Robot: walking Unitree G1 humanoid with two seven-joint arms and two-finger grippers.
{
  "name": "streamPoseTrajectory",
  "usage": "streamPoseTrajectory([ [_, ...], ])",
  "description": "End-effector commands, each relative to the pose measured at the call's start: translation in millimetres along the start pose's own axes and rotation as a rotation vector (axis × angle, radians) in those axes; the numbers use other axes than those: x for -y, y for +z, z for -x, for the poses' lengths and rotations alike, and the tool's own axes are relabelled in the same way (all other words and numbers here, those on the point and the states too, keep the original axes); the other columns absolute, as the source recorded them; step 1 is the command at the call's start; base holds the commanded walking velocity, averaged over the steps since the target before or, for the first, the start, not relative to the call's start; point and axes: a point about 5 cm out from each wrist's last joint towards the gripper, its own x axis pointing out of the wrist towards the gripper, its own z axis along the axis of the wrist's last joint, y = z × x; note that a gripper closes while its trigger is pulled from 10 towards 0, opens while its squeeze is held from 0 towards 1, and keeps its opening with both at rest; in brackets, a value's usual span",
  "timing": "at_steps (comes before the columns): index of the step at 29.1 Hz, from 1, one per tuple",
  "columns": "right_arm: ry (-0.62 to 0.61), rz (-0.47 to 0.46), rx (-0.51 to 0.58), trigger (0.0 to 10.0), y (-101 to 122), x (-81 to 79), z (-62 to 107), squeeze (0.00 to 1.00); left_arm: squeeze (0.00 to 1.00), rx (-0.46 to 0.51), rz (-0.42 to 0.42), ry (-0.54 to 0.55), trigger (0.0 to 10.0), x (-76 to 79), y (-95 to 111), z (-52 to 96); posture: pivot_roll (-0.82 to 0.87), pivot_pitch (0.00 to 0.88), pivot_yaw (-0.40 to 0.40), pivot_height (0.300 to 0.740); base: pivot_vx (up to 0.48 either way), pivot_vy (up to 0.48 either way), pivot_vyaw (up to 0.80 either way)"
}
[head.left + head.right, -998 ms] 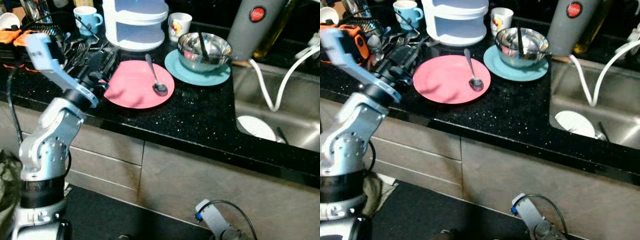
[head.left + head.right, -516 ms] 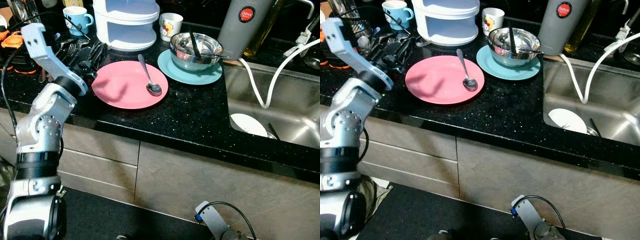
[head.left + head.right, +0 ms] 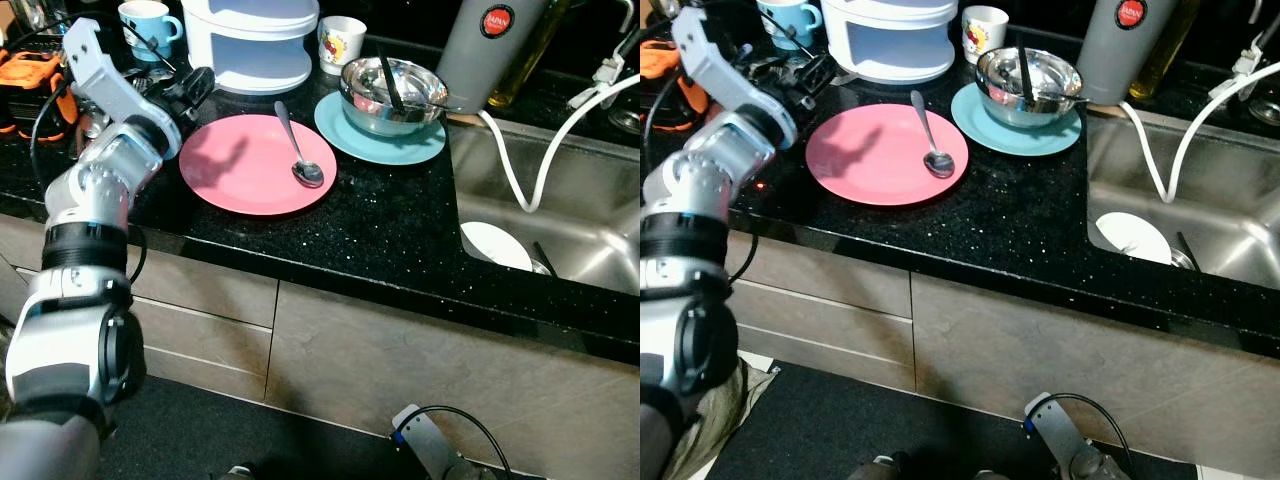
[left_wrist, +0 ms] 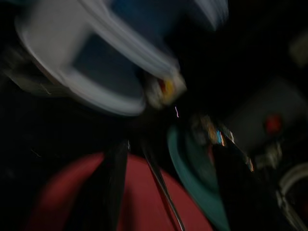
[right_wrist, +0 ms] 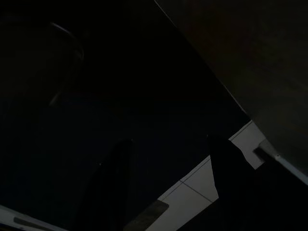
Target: Kitchen organization
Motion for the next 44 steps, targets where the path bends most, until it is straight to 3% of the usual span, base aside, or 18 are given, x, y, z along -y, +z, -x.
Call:
streamPoseTrajectory([
  [1, -0.002, 0.002, -0.04, 10.0, -12, 0.6, 1.2, 0.0, 0.0, -0.065, 0.003, -0.026, 10.0, 6.9, -9, -5.8, -0.01, 0.196, -0.082, 0.74, 0.0, 0.0, 0.0],
  [4, -0.004, 0.01, -0.043, 10.0, -13, 0.7, 1.3, 0.0, 0.0, -0.206, 0.033, -0.028, 10.0, 18.4, -22, -14.7, -0.01, 0.201, -0.08, 0.74, 0.0, 0.0, 0.0],
  [8, -0.006, 0.015, -0.041, 10.0, -13, 0.7, 1.3, 0.0, 0.0, -0.265, 0.048, 0.017, 10.0, 17.3, -28, -17.0, 0.0, 0.203, -0.081, 0.74, 0.0, 0.0, 0.0],
  [16, -0.015, 0.019, -0.038, 10.0, -11, 1.4, 1.1, 0.0, 0.0, -0.314, 0.075, 0.145, 10.0, 12.0, -37, -20.1, -0.01, 0.199, -0.075, 0.74, 0.0, 0.0, 0.0],
  [25, -0.02, 0.015, -0.037, 10.0, -10, 1.7, 1.0, 0.0, 0.0, -0.322, 0.107, 0.147, 10.0, 11.7, -41, -20.8, -0.01, 0.194, -0.074, 0.74, 0.0, 0.0, 0.0],
  [31, -0.024, 0.012, -0.037, 10.0, -11, 1.1, 1.0, 0.0, 0.0, -0.367, 0.144, 0.092, 10.0, 16.7, -51, -21.5, -0.01, 0.185, -0.07, 0.74, 0.0, 0.0, 0.0],
  [44, -0.03, 0.014, -0.042, 10.0, -14, -0.2, 1.2, 0.0, 0.0, -0.405, 0.134, 0.09, 10.0, 16.9, -61, -21.6, -0.03, 0.189, -0.064, 0.74, 0.0, 0.0, 0.0],
])
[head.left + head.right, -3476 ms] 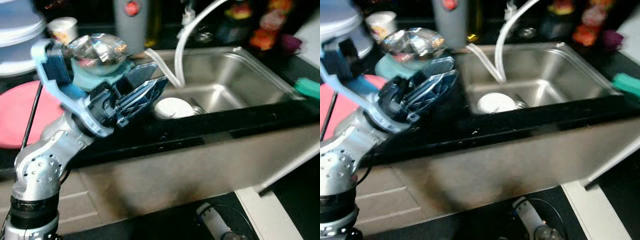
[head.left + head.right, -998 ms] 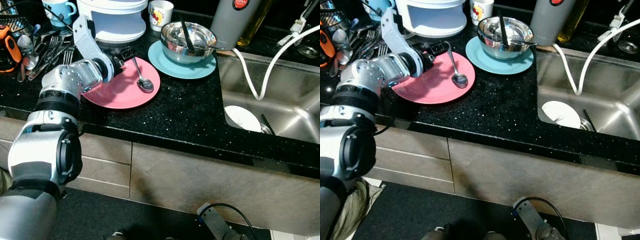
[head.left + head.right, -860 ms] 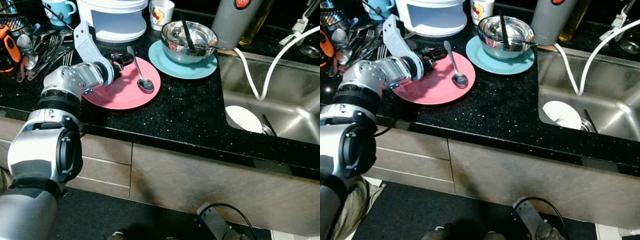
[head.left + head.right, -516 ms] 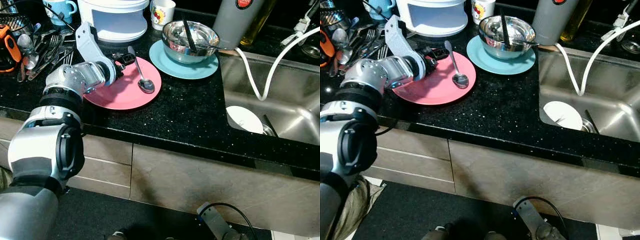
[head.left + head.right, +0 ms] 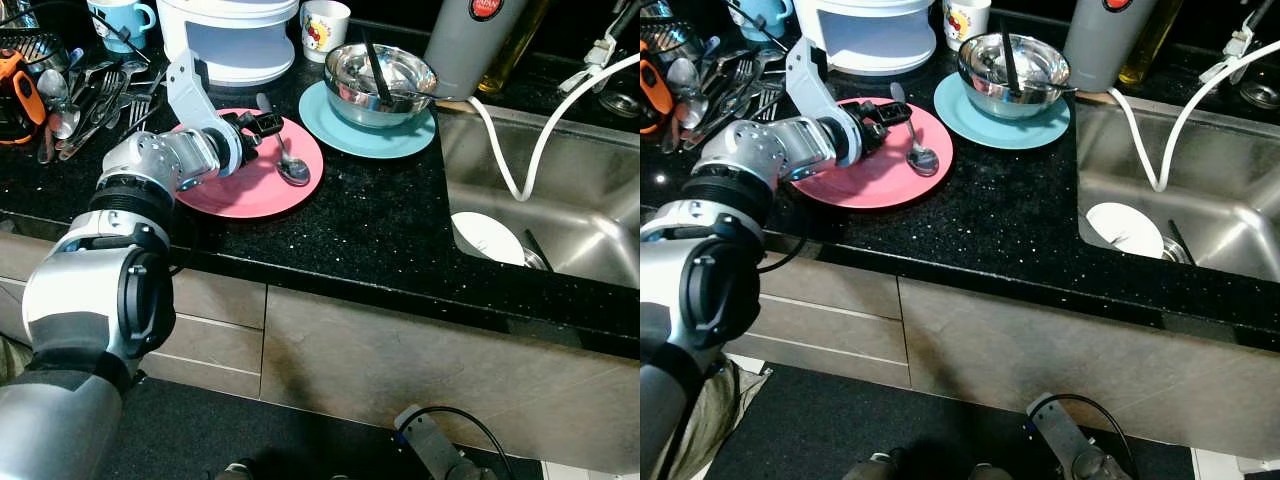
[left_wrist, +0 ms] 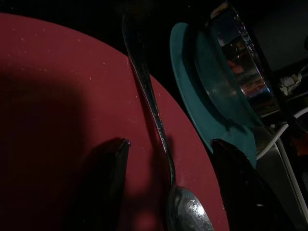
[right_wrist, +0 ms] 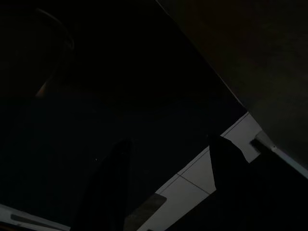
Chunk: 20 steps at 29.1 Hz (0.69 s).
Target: Kitchen organization
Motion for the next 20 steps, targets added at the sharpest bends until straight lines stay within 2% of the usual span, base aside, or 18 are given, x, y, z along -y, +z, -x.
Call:
streamPoseTrajectory([
  [1, 0.003, -0.003, -0.035, 10.0, -12, -2.2, 0.9, 0.0, 0.0, -0.045, 0.001, 0.014, 10.0, -0.8, -10, -3.7, -0.03, 0.192, -0.064, 0.74, 0.0, 0.0, 0.0],
  [4, 0.001, -0.005, -0.037, 10.0, -12, -2.1, 0.9, 0.0, 0.0, -0.041, 0.0, 0.017, 10.0, -2.1, -11, -3.7, -0.03, 0.195, -0.064, 0.74, 0.0, 0.0, 0.0],
  [9, -0.002, -0.007, -0.04, 10.0, -14, -1.5, 1.2, 0.0, 0.0, 0.0, -0.042, -0.048, 10.0, 5.6, -3, -4.1, -0.05, 0.209, -0.066, 0.74, 0.0, 0.0, 0.0],
  [20, -0.002, -0.006, -0.056, 10.0, -22, -1.9, 2.2, 0.0, 0.0, 0.018, -0.059, -0.045, 10.0, 5.1, -2, -4.5, -0.08, 0.252, -0.075, 0.74, 0.0, 0.0, 0.0],
])
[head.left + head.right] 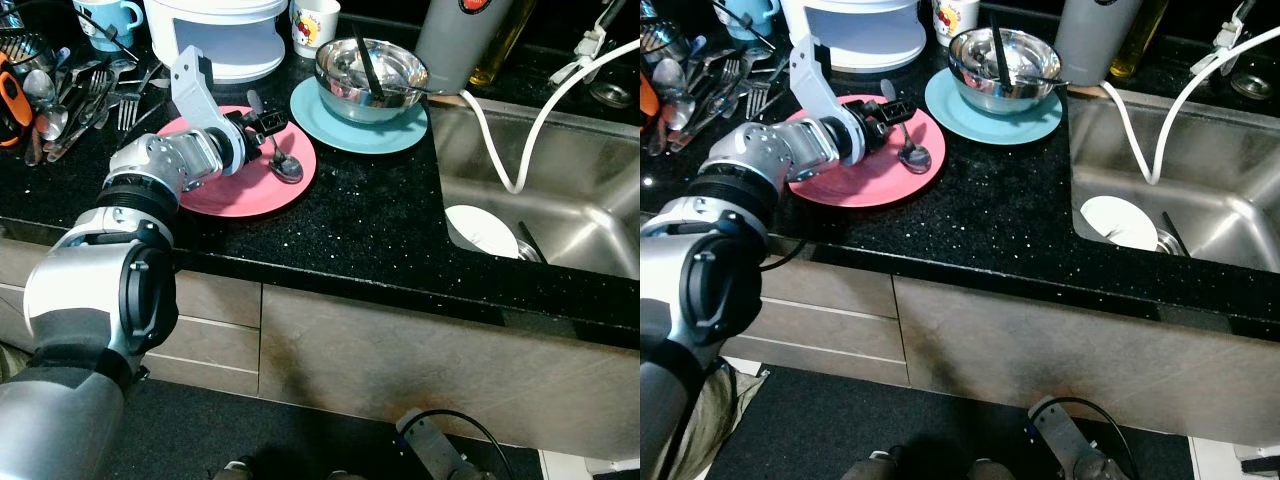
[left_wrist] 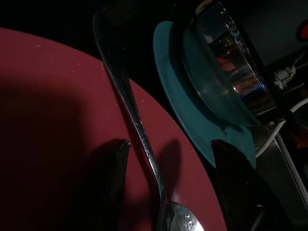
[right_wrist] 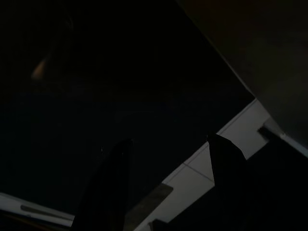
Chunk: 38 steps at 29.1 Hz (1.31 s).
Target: Kitchen organization
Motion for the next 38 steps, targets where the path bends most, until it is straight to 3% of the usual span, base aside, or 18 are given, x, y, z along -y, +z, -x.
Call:
streamPoseTrajectory([
  [1, 0.004, -0.001, -0.036, 10.0, -13, -1.6, 1.2, 0.0, 0.0, -0.026, -0.001, -0.002, 10.0, 1.7, -5, -2.0, -0.09, 0.261, -0.079, 0.74, 0.0, 0.0, 0.0],
  [13, 0.014, 0.03, -0.049, 10.0, -28, -5.0, 3.2, 0.0, 0.0, -0.027, 0.012, -0.009, 10.0, 1.5, 2, 1.2, -0.11, 0.328, -0.102, 0.74, 0.0, 0.0, 0.0],
  [14, 0.012, 0.031, -0.047, 10.0, -28, -5.2, 3.4, 0.0, 0.0, -0.041, 0.016, -0.013, 9.4, 1.6, 0, 1.0, -0.12, 0.329, -0.102, 0.74, 0.0, 0.0, 0.0],
  [15, 0.011, 0.031, -0.046, 10.0, -29, -5.2, 3.4, 0.0, 0.0, -0.048, 0.019, -0.019, 9.4, 2.1, -1, 0.7, -0.12, 0.331, -0.101, 0.74, 0.0, 0.0, 0.0],
  [16, 0.011, 0.031, -0.045, 10.0, -29, -5.3, 3.5, 0.0, 0.0, -0.058, 0.024, -0.03, 0.0, 3.1, -2, 0.3, -0.12, 0.332, -0.101, 0.74, 0.0, 0.0, 0.0],
  [26, 0.003, 0.027, -0.041, 10.0, -29, -4.6, 3.7, 0.0, 0.0, -0.14, 0.011, -0.069, 0.0, 6.0, -17, -2.5, -0.13, 0.334, -0.098, 0.74, 0.0, 0.0, 0.0],
  [38, -0.007, 0.021, -0.034, 10.0, -26, -3.0, 3.3, 0.0, 0.0, -0.163, 0.017, -0.061, 0.0, 0.2, -24, -1.4, -0.13, 0.326, -0.096, 0.74, 0.0, 0.0, 0.0],
])
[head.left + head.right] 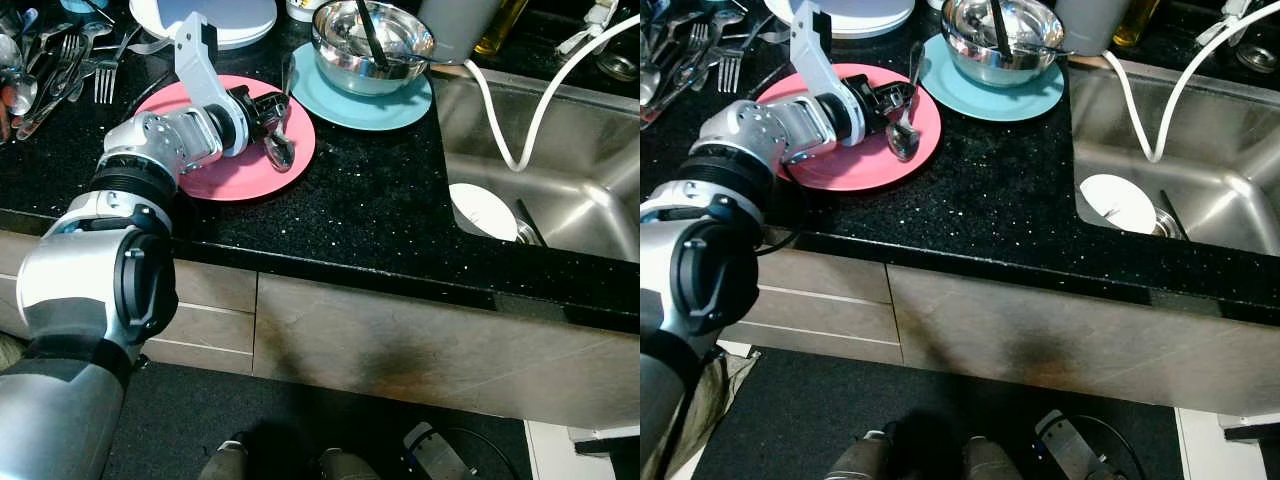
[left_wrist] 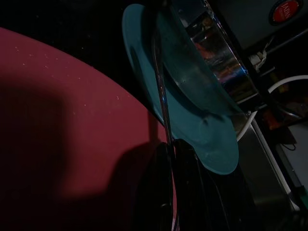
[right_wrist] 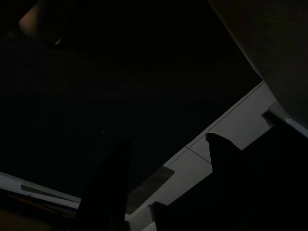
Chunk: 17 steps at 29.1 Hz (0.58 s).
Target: Kitchen organization
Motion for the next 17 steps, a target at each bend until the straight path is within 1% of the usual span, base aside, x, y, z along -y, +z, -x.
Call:
streamPoseTrajectory([
  [1, 0.004, -0.012, -0.037, 10.0, -13, -1.9, 1.5, 0.0, 0.0, -0.123, 0.062, 0.058, 0.0, -16.4, -34, -0.8, -0.12, 0.324, -0.096, 0.74, 0.0, 0.0, 0.0],
  [2, 0.002, -0.014, -0.035, 10.0, -12, -1.6, 1.4, 0.0, 0.0, -0.11, 0.06, 0.058, 0.0, -16.4, -32, -0.7, -0.12, 0.322, -0.096, 0.74, 0.0, 0.0, 0.0],
  [4, -0.001, -0.02, -0.027, 10.0, -10, -1.1, 1.2, 0.0, 0.0, -0.041, 0.046, 0.06, 0.0, -15.2, -21, 0.1, -0.12, 0.318, -0.096, 0.74, 0.0, 0.0, 0.0],
  [5, -0.001, -0.02, -0.027, 10.0, -10, -1.1, 1.2, 0.0, 0.0, -0.041, 0.046, 0.06, 0.0, -15.2, -21, 0.1, -0.12, 0.318, -0.096, 0.74, 0.0, 0.0, 0.0],
  [6, -0.002, -0.025, -0.021, 10.0, -9, -0.9, 1.0, 0.0, 0.0, 0.057, 0.024, 0.1, 0.0, -16.3, -4, 3.5, -0.12, 0.308, -0.096, 0.74, 0.0, 0.0, 0.0],
  [7, -0.002, -0.025, -0.021, 10.0, -9, -0.9, 1.0, 0.0, 0.0, 0.057, 0.024, 0.1, 0.0, -16.3, -4, 3.5, -0.12, 0.308, -0.096, 0.74, 0.0, 0.0, 0.0],
  [8, -0.002, -0.027, -0.019, 10.0, -8, -0.8, 1.0, 0.0, 0.0, 0.109, 0.018, 0.121, 0.0, -16.5, 5, 5.9, -0.12, 0.307, -0.096, 0.74, 0.0, 0.0, 0.0],
  [9, -0.002, -0.029, -0.016, 10.0, -7, -0.6, 0.9, 0.0, 0.0, 0.173, -0.011, 0.17, 0.0, -18.5, 17, 10.4, -0.11, 0.298, -0.098, 0.74, 0.0, 0.0, 0.0],
  [10, -0.002, -0.03, -0.015, 10.0, -7, -0.6, 0.8, 0.0, 0.0, 0.212, -0.03, 0.202, 0.0, -19.7, 24, 13.6, -0.11, 0.298, -0.098, 0.74, 0.0, 0.0, 0.0],
  [11, -0.002, -0.03, -0.015, 10.0, -7, -0.6, 0.8, 0.0, 0.0, 0.212, -0.03, 0.202, 0.0, -19.7, 24, 13.6, -0.11, 0.298, -0.098, 0.74, 0.0, 0.0, 0.0],
  [13, -0.003, -0.032, -0.011, 10.0, -5, -0.3, 0.6, 0.0, 0.0, 0.314, -0.056, 0.28, 0.0, -23.4, 40, 22.5, -0.11, 0.281, -0.098, 0.74, 0.0, 0.0, 0.0],
  [14, -0.003, -0.032, -0.011, 10.0, -5, -0.3, 0.6, 0.0, 0.0, 0.314, -0.056, 0.28, 0.0, -23.4, 40, 22.5, -0.11, 0.281, -0.098, 0.74, 0.0, 0.0, 0.0],
  [17, -0.007, -0.034, -0.002, 10.0, -2, 0.2, 0.2, 0.0, 0.0, 0.428, -0.04, 0.349, 0.0, -27.0, 54, 33.2, -0.1, 0.274, -0.094, 0.74, 0.0, 0.0, 0.0],
])
